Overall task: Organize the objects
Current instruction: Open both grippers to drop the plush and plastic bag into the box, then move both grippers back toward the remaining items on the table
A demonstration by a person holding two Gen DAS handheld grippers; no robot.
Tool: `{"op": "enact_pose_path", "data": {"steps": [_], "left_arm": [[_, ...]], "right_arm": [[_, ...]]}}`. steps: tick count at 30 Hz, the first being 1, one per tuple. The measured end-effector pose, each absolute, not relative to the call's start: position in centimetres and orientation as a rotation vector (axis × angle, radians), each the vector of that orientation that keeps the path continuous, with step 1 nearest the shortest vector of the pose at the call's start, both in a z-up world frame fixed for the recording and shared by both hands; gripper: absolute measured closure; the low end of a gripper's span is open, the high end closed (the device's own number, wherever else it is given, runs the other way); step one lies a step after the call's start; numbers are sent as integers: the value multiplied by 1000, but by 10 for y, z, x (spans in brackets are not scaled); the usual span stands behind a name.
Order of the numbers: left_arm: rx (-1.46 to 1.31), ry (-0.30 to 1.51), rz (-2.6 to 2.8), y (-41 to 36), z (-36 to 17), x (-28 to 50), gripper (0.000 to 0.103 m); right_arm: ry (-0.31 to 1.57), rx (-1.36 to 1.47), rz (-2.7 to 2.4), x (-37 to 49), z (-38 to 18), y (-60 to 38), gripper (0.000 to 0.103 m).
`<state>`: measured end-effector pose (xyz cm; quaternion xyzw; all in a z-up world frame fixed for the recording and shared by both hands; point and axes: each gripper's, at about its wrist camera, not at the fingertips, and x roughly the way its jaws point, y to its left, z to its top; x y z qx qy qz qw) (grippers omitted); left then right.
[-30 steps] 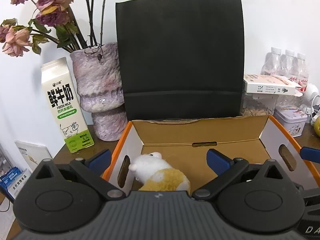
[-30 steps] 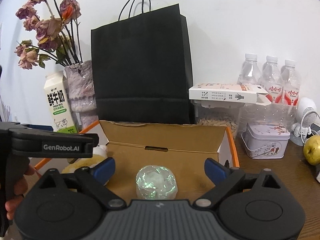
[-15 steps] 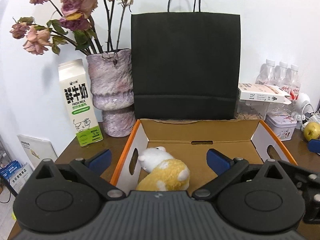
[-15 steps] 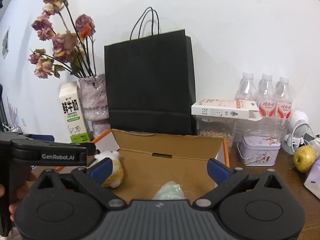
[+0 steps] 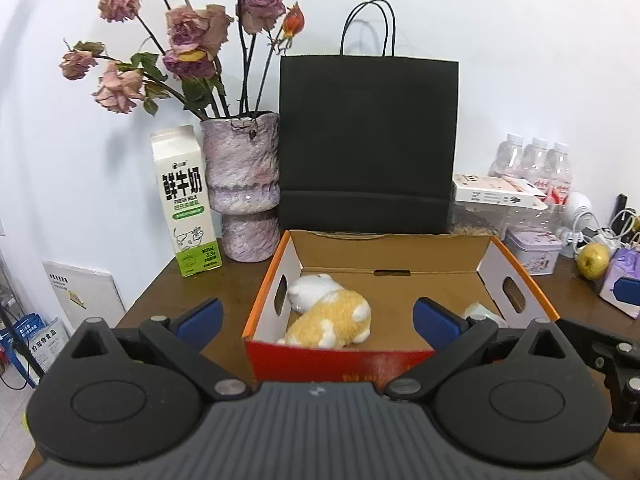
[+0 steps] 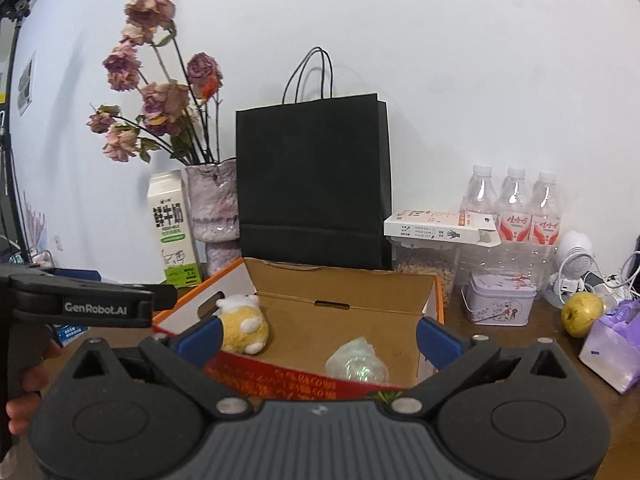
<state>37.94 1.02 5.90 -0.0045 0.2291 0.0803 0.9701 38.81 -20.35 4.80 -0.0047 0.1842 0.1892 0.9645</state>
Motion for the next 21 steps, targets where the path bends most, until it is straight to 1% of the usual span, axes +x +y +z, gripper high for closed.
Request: {"op": "enact_pose_path", "data": {"steps": [10,21], "left_arm": [[-39,449,163,21,64,320,0],[-66,429,132,24,62,254,0]], "right_arm": [[347,-34,385,329,55,-203,0],[344,-51,387,261,45,-205,0]]}}
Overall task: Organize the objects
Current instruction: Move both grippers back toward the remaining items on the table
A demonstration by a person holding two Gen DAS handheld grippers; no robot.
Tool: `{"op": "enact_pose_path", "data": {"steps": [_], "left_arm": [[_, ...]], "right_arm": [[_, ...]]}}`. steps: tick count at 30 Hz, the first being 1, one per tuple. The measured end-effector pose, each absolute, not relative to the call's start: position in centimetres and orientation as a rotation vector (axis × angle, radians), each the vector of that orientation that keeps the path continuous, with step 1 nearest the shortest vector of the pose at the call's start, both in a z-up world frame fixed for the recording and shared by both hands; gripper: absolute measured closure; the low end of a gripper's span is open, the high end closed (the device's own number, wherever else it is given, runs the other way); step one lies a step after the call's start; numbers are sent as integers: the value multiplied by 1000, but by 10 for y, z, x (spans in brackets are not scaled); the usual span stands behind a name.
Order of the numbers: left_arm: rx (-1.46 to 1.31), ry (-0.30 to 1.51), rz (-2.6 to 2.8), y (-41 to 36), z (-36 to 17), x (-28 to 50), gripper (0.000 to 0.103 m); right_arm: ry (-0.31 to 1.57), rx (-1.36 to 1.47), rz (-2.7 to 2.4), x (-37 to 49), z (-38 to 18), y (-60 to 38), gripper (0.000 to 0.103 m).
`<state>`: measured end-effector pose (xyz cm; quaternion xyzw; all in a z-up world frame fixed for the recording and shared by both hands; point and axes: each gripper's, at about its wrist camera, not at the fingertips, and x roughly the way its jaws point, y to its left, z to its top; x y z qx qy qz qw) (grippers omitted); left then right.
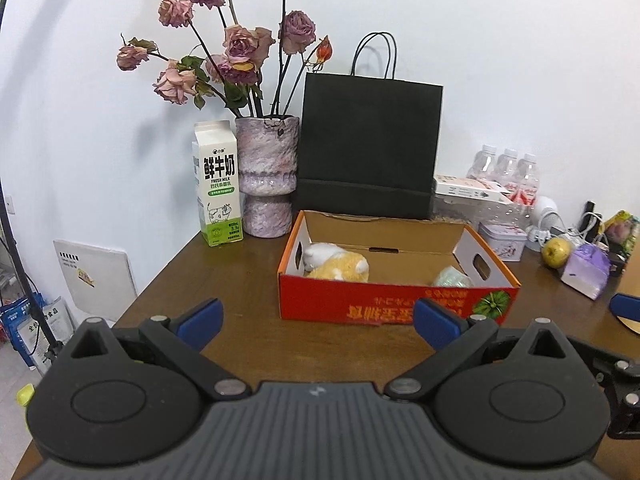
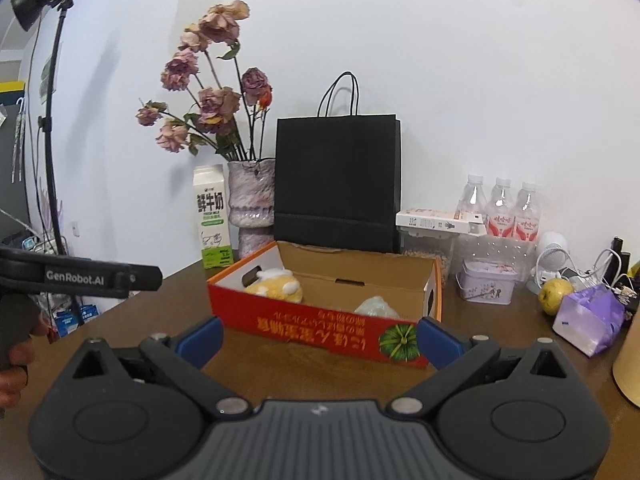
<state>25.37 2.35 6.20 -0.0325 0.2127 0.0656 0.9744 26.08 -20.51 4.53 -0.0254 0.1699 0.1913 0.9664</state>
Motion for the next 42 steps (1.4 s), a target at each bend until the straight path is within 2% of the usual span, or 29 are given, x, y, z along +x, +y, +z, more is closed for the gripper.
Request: {"op": "enact_pose_path", "data": {"steps": [16,29,42], "left_arm": [[-60,390,109,24,46,185,0],[-74,434,110,34,16,155,0],[-94,446,121,46,-2,124,0]], "right_arm": [[413,-81,376,200,10,-210,0],[456,-101,356,169,-12,-222,0],[574,-157,322,164,-47,-239,0]]}}
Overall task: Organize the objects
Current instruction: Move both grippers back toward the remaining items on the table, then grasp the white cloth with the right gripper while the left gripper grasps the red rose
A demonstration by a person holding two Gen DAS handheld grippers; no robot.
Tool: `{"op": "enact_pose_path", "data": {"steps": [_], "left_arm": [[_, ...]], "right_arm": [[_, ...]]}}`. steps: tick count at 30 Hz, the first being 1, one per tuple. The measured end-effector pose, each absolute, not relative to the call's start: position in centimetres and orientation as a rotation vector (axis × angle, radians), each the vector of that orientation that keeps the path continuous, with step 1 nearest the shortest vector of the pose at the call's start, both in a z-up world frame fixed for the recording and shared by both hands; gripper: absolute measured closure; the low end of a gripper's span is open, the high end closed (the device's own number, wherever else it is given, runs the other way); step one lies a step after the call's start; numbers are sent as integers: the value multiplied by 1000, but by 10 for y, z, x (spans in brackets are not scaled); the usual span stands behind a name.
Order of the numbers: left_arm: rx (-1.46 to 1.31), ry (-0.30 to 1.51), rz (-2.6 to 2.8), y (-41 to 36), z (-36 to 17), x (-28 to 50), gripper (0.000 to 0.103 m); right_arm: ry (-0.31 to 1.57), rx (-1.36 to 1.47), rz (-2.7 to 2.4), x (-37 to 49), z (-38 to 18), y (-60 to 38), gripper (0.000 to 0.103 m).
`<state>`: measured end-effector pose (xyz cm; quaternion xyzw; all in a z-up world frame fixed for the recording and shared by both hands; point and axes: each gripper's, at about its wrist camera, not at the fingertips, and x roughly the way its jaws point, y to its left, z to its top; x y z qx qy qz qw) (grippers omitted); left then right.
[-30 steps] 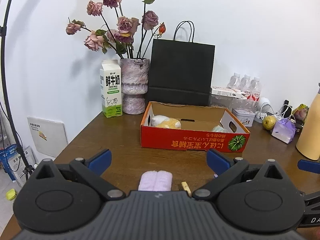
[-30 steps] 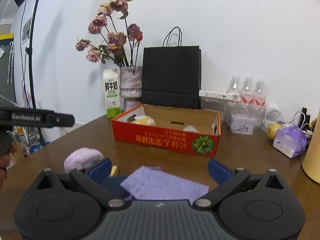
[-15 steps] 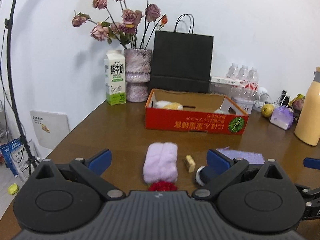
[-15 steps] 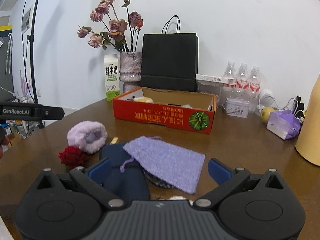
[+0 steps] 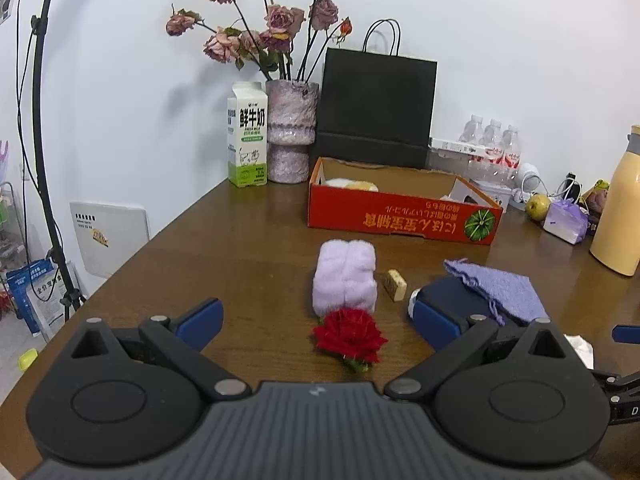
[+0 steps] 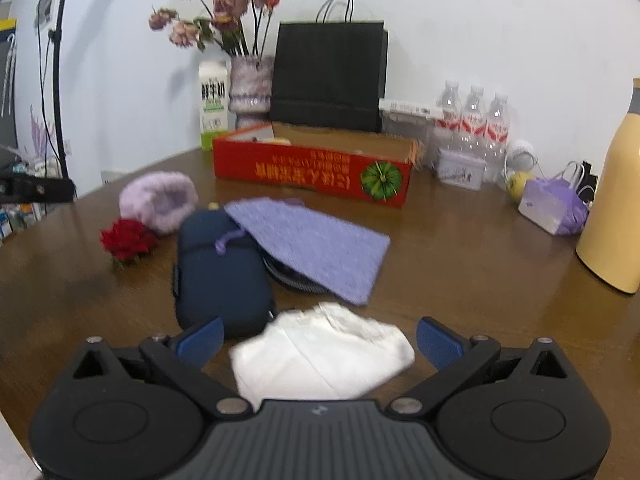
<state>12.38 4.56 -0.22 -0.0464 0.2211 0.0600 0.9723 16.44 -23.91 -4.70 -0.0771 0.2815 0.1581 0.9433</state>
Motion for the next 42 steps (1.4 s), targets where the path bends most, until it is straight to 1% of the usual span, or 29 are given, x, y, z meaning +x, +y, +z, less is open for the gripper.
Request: {"op": "enact_pose_path", "data": {"steps": [8,19,22,35,36,39,42], "left_arm": [[-100,475,104,49,-13,117,0],[-110,483,94,51,-15,111,0],[-111,495,86,50,-18,111,0],[-106,522,55,44,-24,110,0],[-107,524,54,44,-24,110,0],[-111,526,54,45,-25,109,0],[-119,527,51,46,-26,110,0]], "right_arm": [[636,-212,396,175,-53,-244,0],[731,-333,577,216,-55,-235,0],[758,-308,630,226,-58,-242,0],[673,-238,630,218,-68,-258,0],[665,-233,623,215,-68,-258,1],[655,-220,598,210,-67,-260,7],[643,-207,563,207,-65,-262,18]]}}
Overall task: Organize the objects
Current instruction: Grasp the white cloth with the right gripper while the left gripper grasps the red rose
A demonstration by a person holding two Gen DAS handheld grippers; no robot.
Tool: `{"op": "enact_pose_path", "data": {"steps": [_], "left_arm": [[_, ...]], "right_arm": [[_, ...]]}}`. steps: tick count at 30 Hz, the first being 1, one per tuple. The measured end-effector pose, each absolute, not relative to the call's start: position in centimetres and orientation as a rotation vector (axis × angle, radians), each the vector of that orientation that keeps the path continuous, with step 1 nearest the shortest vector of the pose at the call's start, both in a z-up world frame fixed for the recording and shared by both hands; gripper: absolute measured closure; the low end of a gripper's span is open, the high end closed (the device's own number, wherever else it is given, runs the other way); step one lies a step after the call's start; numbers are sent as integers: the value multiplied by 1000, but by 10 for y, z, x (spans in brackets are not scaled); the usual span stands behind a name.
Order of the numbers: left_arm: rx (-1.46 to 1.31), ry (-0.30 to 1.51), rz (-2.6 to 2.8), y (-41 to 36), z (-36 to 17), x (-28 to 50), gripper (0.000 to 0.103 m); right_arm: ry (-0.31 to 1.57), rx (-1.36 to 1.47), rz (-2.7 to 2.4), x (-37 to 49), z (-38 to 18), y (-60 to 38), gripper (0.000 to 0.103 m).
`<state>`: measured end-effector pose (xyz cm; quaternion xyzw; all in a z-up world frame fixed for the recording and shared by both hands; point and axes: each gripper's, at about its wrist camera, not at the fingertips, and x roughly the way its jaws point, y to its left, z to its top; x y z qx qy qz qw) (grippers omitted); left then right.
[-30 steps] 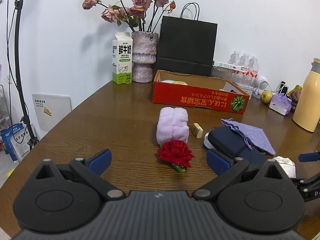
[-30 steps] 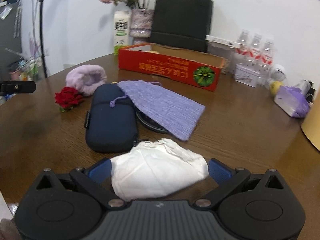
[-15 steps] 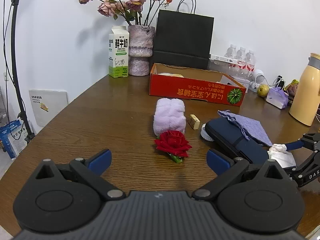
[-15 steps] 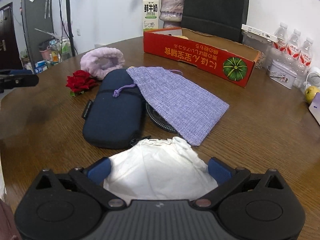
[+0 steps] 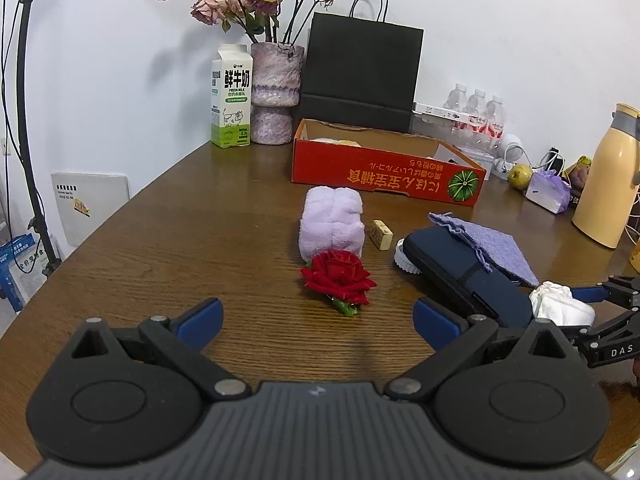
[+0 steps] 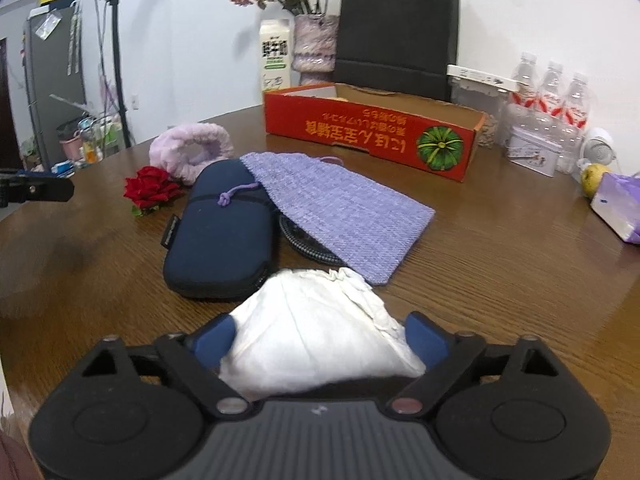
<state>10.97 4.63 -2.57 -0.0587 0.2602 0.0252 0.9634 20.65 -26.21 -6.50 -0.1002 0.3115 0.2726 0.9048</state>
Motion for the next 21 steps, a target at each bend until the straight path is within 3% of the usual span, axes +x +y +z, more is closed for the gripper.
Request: {"op": "enact_pose_path", "data": {"steps": [3,5,8,21], "left_arm": [[-120,532,49,47,-27,112,0],[-123,536,46,47,-29,113,0],[-125,542,44,48,-31,115,0],[-87,574,45,46,-34,146,0]], "right_arm": [[628,-187,516,202,-64,-264,38],[619,-163,482,201,-62,-265,57],[598,-96,455,198,-60,-269,68],[429,-5,307,194,-43,-233,69]]}}
